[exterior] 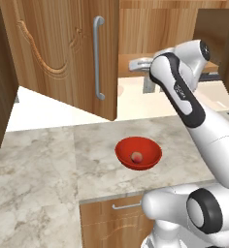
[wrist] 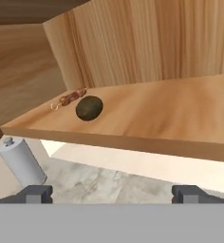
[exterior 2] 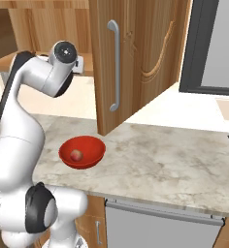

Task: Open the cabinet. Pick the kiwi and peach from the cabinet and place them into the bowl. Then close the cabinet.

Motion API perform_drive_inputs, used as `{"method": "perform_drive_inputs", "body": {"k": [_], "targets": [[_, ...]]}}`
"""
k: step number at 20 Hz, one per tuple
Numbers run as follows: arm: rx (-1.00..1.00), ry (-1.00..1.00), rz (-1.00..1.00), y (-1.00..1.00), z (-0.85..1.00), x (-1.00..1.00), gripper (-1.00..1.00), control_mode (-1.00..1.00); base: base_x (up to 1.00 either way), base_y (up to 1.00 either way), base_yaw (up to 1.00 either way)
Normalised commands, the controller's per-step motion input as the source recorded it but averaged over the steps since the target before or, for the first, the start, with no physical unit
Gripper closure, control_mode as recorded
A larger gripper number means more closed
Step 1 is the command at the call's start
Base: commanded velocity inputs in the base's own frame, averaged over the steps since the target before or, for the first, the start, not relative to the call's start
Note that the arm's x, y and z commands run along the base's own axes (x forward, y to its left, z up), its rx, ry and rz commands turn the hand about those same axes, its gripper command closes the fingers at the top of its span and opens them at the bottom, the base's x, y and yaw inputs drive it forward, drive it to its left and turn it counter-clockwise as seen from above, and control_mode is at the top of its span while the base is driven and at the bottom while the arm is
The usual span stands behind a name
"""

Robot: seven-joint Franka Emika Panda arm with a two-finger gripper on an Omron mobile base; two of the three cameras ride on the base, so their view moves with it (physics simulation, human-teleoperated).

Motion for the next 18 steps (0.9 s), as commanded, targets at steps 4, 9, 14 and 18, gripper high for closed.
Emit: {"method": "perform_drive_inputs", "body": {"k": [4,9,14,18], "targets": [[0.0,0.0,0.0,0.29,0.04,0.16,-1.0,-1.0,0.0,0.0,0.0],[0.0,0.0,0.0,0.27,0.02,0.17,-1.0,-1.0,0.0,0.0,0.0],[0.0,0.0,0.0,0.23,0.08,0.17,-1.0,-1.0,0.0,0.0,0.0],[0.0,0.0,0.0,0.22,0.1,0.14,-1.0,-1.0,0.0,0.0,0.0]]}}
